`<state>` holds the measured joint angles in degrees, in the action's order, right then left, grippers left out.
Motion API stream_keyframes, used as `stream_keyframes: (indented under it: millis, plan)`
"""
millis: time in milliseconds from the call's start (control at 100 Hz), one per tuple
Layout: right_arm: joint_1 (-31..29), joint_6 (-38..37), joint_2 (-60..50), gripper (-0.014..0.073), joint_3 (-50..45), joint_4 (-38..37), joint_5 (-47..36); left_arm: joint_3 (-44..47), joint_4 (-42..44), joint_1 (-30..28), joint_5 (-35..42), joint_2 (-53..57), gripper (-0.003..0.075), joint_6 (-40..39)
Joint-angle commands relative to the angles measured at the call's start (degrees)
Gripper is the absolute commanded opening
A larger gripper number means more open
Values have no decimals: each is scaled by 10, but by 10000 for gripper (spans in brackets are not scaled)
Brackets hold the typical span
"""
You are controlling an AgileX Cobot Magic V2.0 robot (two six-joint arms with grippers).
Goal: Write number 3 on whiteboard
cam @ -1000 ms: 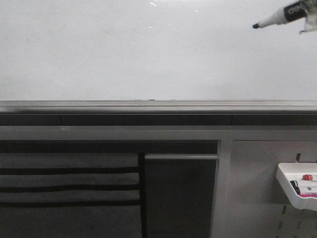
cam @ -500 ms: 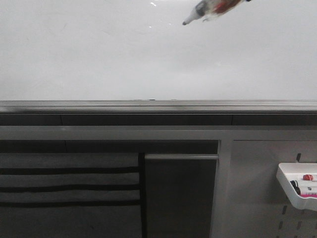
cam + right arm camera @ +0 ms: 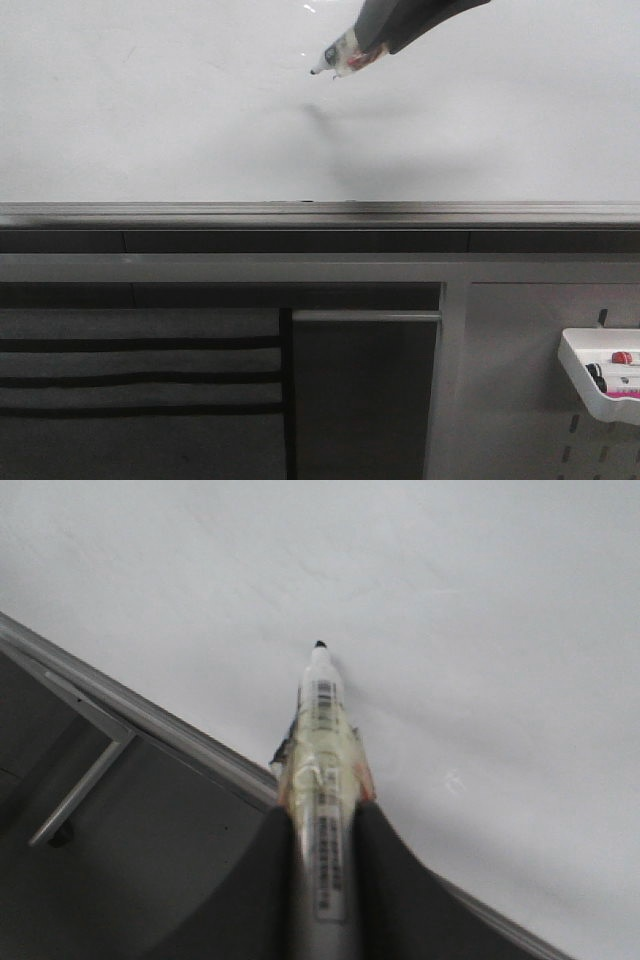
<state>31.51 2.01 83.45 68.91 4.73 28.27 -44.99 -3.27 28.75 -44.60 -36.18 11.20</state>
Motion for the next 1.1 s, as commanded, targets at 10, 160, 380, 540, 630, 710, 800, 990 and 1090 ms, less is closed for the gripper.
stream_keyframes:
  millis: [10,160,380,540,630,710,800,990,1090]
  plan:
    - [-4,6,-9,-57,21,-14,-49,-15,-6,-2,43,0,439,-6]
    - [-5,6,7,-57,21,-28,-50,-15,-6,-2,43,0,439,-6]
    - [-26,6,13,-57,21,-39,-42,-15,-6,-2,43,0,439,-6]
    - [-53,6,3,-57,22,-39,-5,-15,-6,-2,43,0,439,-6]
    - [-55,6,-2,-57,22,-38,39,-15,-6,-2,43,0,439,-6]
    - [-47,6,3,-57,19,-29,55,-15,-6,-2,43,0,439,-6]
    - [-34,6,19,-57,16,-25,16,-15,-6,-2,43,0,439,-6]
    - [-28,6,43,-57,22,-24,-25,-15,-6,-2,43,0,439,-6]
    - [-41,6,33,-57,26,-31,22,-15,-6,-2,43,0,439,-6]
